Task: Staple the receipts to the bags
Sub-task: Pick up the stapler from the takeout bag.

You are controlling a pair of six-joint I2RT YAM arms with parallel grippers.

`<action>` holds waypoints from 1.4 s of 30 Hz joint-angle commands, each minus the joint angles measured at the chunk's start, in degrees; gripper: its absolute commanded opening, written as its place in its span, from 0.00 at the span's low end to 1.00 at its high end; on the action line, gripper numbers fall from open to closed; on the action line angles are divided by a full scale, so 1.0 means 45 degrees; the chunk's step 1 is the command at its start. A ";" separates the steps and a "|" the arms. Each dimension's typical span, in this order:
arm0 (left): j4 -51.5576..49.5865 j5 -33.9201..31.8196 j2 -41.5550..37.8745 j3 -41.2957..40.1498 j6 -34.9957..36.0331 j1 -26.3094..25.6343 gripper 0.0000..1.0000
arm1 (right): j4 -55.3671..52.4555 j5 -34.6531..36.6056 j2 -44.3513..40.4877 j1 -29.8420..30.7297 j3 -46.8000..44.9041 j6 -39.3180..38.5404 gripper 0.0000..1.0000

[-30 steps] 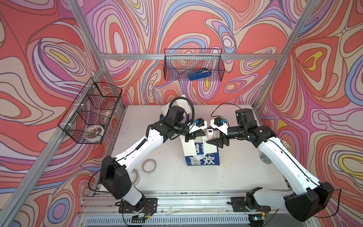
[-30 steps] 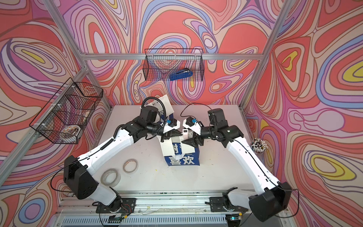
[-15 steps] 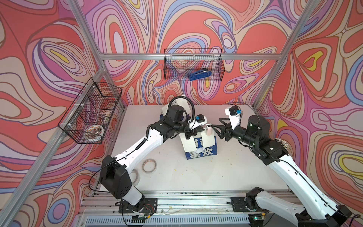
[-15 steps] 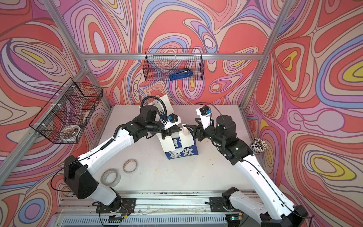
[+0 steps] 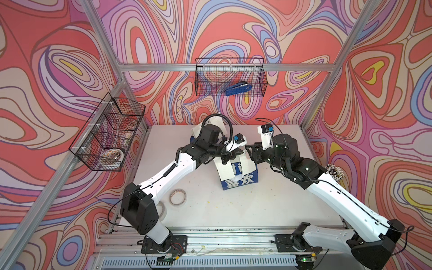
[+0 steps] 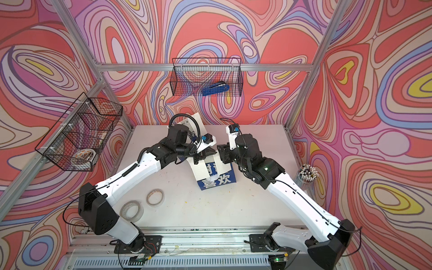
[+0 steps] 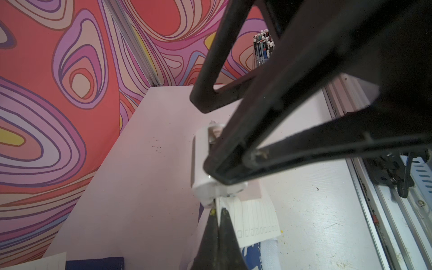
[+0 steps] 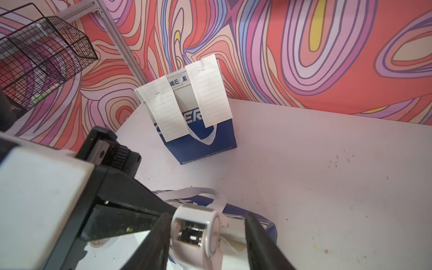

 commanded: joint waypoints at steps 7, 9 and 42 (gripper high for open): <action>0.1063 0.0305 0.0065 0.0641 -0.0236 0.0029 0.00 | -0.0484 0.0111 0.0355 0.0240 0.0484 0.0130 0.56; 0.1045 0.0301 0.0106 0.0660 -0.0240 0.0029 0.00 | -0.0514 0.0212 0.0327 0.0364 0.0469 0.0034 0.57; 0.0932 0.0426 0.0143 0.0758 -0.0374 0.0028 0.00 | -0.0106 0.3397 0.1034 0.1587 0.0479 -0.1372 0.24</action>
